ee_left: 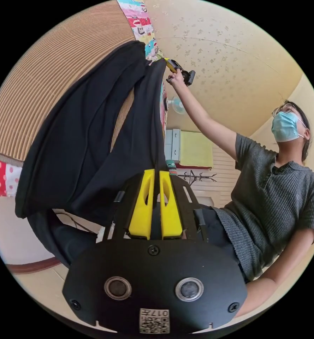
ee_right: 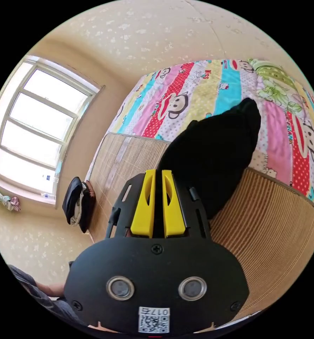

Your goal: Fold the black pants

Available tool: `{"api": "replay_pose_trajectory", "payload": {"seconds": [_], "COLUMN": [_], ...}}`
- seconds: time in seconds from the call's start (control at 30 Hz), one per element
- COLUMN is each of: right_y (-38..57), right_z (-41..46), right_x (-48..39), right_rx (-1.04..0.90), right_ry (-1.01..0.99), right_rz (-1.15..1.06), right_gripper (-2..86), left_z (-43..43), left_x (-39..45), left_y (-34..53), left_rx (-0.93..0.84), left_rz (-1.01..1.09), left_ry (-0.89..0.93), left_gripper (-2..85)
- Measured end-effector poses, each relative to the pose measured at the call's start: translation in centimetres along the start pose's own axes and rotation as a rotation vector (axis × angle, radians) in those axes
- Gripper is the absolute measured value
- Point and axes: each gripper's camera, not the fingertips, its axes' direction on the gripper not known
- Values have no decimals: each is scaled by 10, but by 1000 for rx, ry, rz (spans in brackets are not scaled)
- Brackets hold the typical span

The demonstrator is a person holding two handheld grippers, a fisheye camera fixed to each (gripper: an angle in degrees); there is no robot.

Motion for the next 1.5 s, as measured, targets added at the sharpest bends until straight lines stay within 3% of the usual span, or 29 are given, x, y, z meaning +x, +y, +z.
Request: {"api": "replay_pose_trajectory", "payload": {"seconds": [0.2,0.33,0.47,0.57,0.67,0.9,1.17,1.23,1.3,1.4,1.47,1.5], "right_y": [90,236,392,472,524,558,514,512,508,505,516,520], "right_z": [28,55,86,97,100,96,70,51,25,-11,-12,-7], "right_x": [-3,0,-9,-35,-63,-84,-104,-108,-117,-121,-100,-94], "right_rx": [10,-254,-426,-425,-368,-234,-439,-418,-362,-318,-398,-443], "right_ry": [-214,-287,-373,-417,-402,-365,-325,-395,-499,-682,-521,-438], "right_rz": [49,17,181,277,382,517,294,297,250,143,230,270], "right_gripper": [26,41,84,89,77,51,16,12,10,9,7,7], "left_z": [-60,-71,-70,-72,-74,-67,-35,-39,-48,-65,-71,-72], "left_x": [-34,-39,-31,-28,-21,-14,-10,2,20,35,28,19], "left_y": [-1,-8,-18,-23,-33,-71,-80,-81,-77,-65,-57,-50], "left_rx": [87,42,-56,-84,-123,-245,-471,-521,-563,-487,-446,-422], "left_rz": [-118,-126,-78,-72,-69,0,44,82,121,120,76,43], "left_ry": [-254,-289,-314,-267,-331,-642,-723,-689,-433,-98,-20,-91], "left_gripper": [27,28,23,6,20,94,37,16,2,-6,-7,-8]}}
